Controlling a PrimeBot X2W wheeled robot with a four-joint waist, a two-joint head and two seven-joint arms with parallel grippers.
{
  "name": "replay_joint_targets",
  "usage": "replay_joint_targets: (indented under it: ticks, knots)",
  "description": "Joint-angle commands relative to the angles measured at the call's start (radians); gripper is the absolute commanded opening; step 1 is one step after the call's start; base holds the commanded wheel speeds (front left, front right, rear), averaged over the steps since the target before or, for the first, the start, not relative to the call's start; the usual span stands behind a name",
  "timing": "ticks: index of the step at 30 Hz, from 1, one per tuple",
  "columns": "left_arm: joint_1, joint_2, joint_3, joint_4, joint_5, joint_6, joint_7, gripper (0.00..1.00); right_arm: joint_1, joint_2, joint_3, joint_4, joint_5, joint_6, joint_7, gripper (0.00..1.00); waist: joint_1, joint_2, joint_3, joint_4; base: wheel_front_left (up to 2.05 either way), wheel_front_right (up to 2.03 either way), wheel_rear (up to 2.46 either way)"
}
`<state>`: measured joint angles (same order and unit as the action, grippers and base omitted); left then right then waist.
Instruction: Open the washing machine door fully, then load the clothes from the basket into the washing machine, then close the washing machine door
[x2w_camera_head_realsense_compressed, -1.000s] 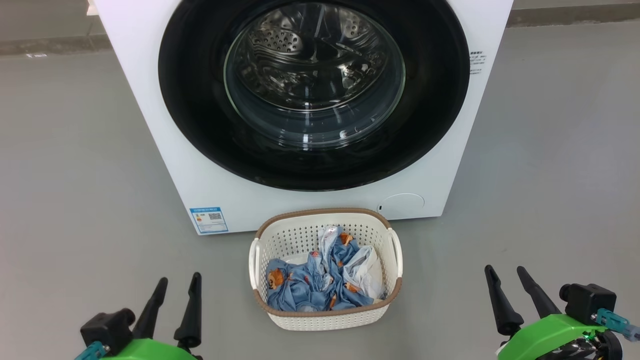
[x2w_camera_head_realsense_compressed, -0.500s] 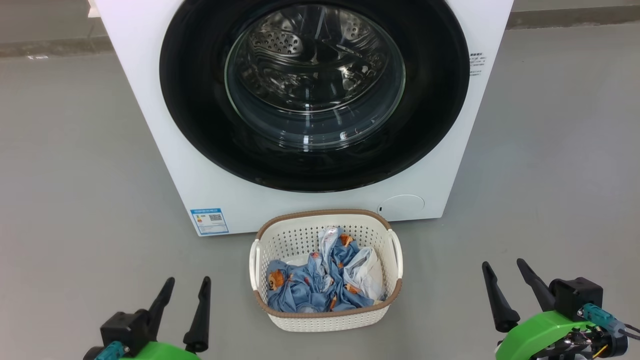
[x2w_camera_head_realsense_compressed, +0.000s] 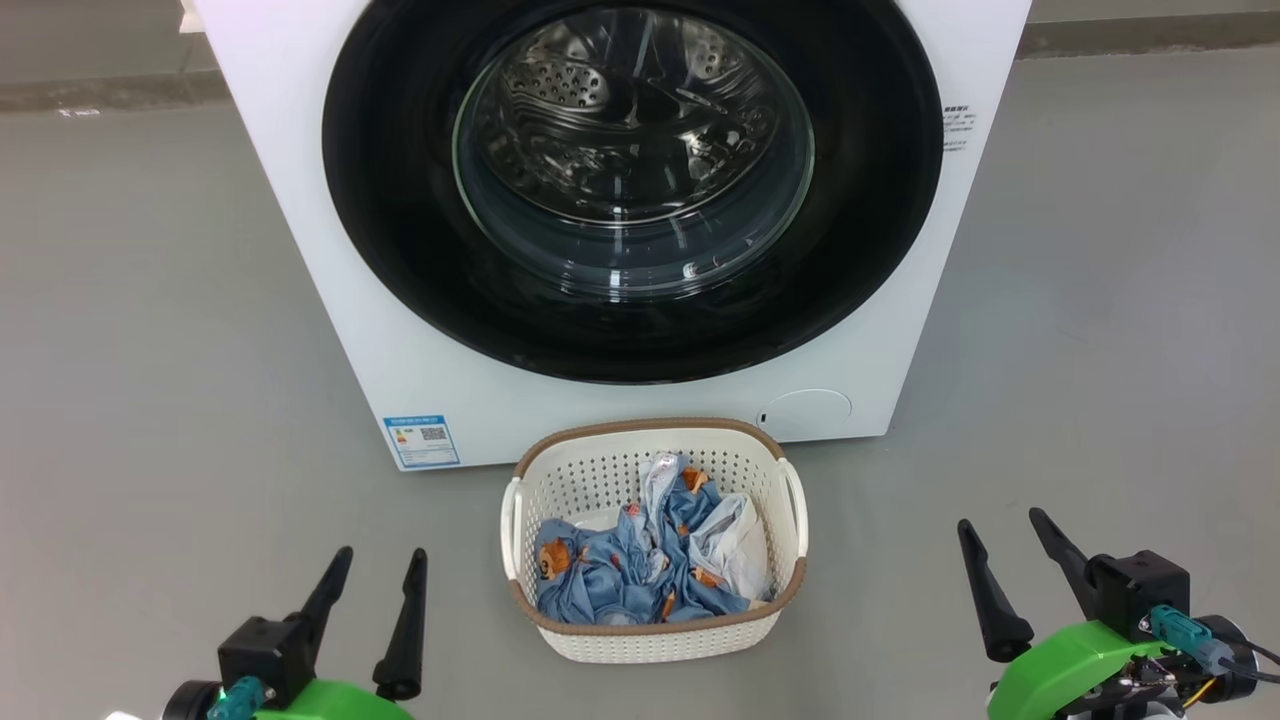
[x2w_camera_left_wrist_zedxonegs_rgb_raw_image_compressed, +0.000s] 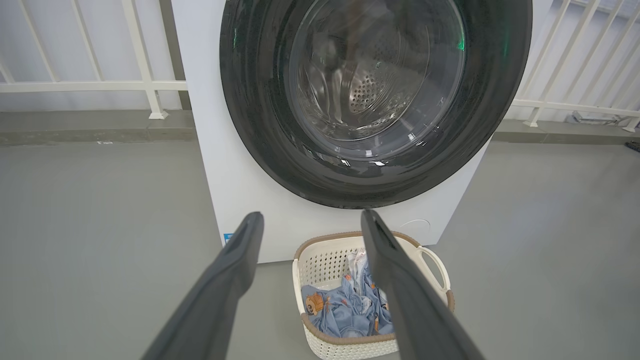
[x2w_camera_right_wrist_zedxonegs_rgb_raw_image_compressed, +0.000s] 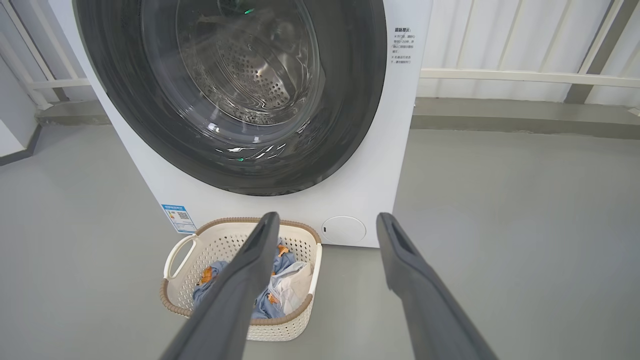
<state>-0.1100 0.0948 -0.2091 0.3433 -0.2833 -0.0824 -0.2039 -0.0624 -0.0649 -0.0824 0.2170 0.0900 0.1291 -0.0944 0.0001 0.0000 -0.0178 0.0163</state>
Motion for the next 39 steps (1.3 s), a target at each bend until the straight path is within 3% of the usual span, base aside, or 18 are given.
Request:
replay_joint_targets:
  ticks: [1,25,39]
  knots:
    - [-0.043,0.020,0.031,-0.018,0.000,0.012,-0.012,1.00,-0.037,-0.002,0.024,-0.032,-0.006,0.002,-0.008,1.00,-0.0001,0.0000,0.000,0.000,0.00,0.00,0.00]
    - [-0.038,0.024,0.025,-0.018,-0.026,0.036,-0.017,1.00,-0.018,0.010,0.031,-0.052,0.018,0.002,-0.015,1.00,-0.0001,0.0000,-0.010,-0.003,0.02,0.04,-0.06]
    - [-0.041,0.028,0.014,-0.015,-0.029,0.048,-0.023,1.00,-0.017,0.011,0.029,-0.058,0.024,0.002,-0.014,1.00,-0.0001,0.0000,-0.009,-0.005,0.88,0.88,-1.76]
